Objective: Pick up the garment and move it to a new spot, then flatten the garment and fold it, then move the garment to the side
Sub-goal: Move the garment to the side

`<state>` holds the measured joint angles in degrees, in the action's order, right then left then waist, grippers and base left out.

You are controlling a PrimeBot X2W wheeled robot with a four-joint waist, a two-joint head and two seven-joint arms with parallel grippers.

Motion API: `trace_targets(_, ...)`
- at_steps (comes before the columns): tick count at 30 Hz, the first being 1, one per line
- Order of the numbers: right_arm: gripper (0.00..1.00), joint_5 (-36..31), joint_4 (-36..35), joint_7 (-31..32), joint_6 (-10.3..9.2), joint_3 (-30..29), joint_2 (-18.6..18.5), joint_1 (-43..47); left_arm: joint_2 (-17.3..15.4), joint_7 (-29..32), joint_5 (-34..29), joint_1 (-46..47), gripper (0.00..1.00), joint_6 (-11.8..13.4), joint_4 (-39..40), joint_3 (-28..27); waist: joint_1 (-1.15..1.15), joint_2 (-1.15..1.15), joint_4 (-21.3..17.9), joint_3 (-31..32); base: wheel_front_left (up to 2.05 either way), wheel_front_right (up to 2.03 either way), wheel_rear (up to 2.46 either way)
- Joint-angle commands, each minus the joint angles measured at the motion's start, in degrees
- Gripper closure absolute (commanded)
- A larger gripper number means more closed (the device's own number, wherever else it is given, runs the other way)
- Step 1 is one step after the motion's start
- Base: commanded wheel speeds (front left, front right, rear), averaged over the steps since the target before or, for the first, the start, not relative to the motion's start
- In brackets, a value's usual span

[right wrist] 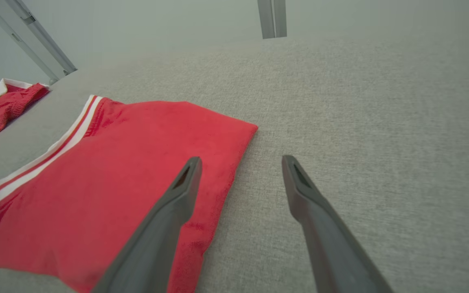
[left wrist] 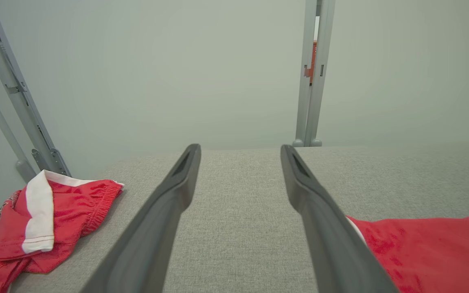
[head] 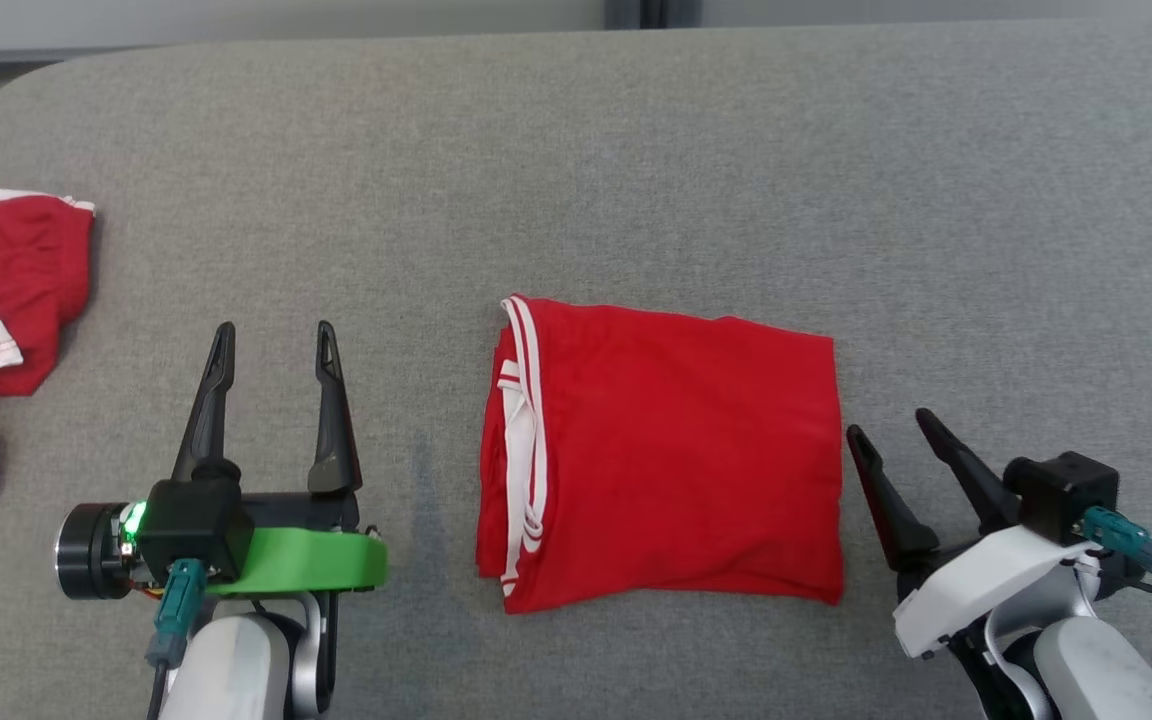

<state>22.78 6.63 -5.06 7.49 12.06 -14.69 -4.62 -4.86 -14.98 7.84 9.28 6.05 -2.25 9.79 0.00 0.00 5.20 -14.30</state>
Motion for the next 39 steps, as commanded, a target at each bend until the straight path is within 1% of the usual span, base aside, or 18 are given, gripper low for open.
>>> trace_targets(1,0.00,0.7,1.6,0.0,-0.01,0.9,0.0,-1.6,0.1,-0.2,-0.5,1.3,0.00,0.0,0.1,0.1,0.00,0.00,4.4,-5.1,0.00,0.00,0.00)
trace_targets(5,0.00,2.7,6.9,1.0,-0.02,3.7,0.0,-4.0,0.8,-0.2,-0.1,2.3,0.00,-0.2,0.0,0.2,0.00,0.00,5.1,-6.1,0.00,0.00,0.00)
trace_targets(7,0.00,4.2,8.9,2.6,-0.02,5.5,-0.4,-4.5,1.0,-0.2,-0.2,2.5,0.00,-0.4,0.0,0.1,0.00,0.00,5.1,-6.2,0.00,0.00,0.00)
trace_targets(8,0.08,5.1,9.9,3.7,-0.01,6.7,-0.5,-4.5,1.1,-0.2,-0.3,2.6,0.00,-0.3,-0.1,0.0,0.00,0.00,4.9,-6.2,0.00,0.00,0.00)
trace_targets(9,0.39,5.8,10.5,4.3,-0.01,7.6,-0.7,-4.5,1.1,-0.2,-0.4,2.6,0.00,-0.4,0.0,-0.1,0.00,0.00,4.8,-6.2,0.00,0.00,0.00)
trace_targets(10,1.00,6.7,10.8,5.0,-0.01,8.6,-0.7,-4.6,1.0,-0.2,-1.0,2.7,0.00,-0.4,0.0,-0.2,0.00,0.00,4.5,-6.1,0.00,0.00,0.00)
trace_targets(12,1.00,7.9,10.4,5.3,-0.01,10.1,-1.1,-5.0,1.0,-0.2,-1.5,2.6,0.00,-0.1,0.2,-0.7,0.00,0.00,3.6,-6.0,0.00,0.00,0.00)
trace_targets(17,1.00,9.0,7.7,2.6,-0.07,11.0,-3.7,-7.1,0.8,-0.2,-3.2,2.8,0.00,-0.2,1.2,-0.7,0.00,0.00,0.4,-6.6,0.00,0.00,0.00)
trace_targets(21,1.00,9.4,6.2,0.7,-0.11,11.5,-5.5,-9.6,0.2,-0.2,-4.1,3.3,0.00,-0.6,1.9,-0.3,0.00,0.00,-4.1,-7.8,0.00,0.00,0.00)
trace_targets(25,1.00,10.4,6.1,-1.1,-0.06,12.3,-7.3,-11.4,-0.5,-0.2,-5.2,4.2,0.00,-1.2,2.8,0.4,0.00,0.00,-9.6,-9.1,0.00,0.00,0.00)
trace_targets(31,1.00,13.2,8.4,-3.9,-0.06,14.0,-10.1,-15.4,-1.7,-0.2,-6.5,5.9,0.00,-2.1,3.6,1.3,0.00,0.00,-18.2,-11.5,0.00,0.00,0.00)
trace_targets(35,1.00,15.8,11.1,-6.0,-0.06,14.8,-11.6,-19.5,-2.4,0.1,-7.2,7.8,0.00,-2.8,3.9,2.3,0.00,0.00,-21.6,-13.6,0.00,0.00,0.00)
trace_targets(39,1.00,18.3,14.8,-7.7,-0.06,15.1,-13.0,-25.0,-2.5,0.9,-7.4,10.0,0.00,-3.4,4.6,3.2,0.00,0.00,-22.6,-16.1,0.00,0.00,0.00)
